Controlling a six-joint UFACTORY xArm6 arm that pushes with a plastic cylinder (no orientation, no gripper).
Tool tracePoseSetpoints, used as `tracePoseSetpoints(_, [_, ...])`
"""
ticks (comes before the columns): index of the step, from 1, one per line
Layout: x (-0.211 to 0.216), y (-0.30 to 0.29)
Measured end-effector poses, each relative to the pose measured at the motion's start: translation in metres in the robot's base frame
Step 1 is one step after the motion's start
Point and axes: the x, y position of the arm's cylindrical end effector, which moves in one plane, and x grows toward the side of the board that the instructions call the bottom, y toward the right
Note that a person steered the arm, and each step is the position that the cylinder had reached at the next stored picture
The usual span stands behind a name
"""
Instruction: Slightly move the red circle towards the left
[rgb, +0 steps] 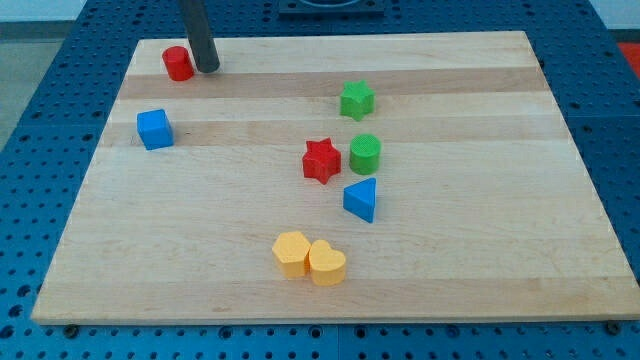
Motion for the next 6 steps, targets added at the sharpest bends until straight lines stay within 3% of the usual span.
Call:
tracePoseSetpoints(3, [-0.003, -0.011])
tracePoseSetpoints(6, [0.011, 0.035])
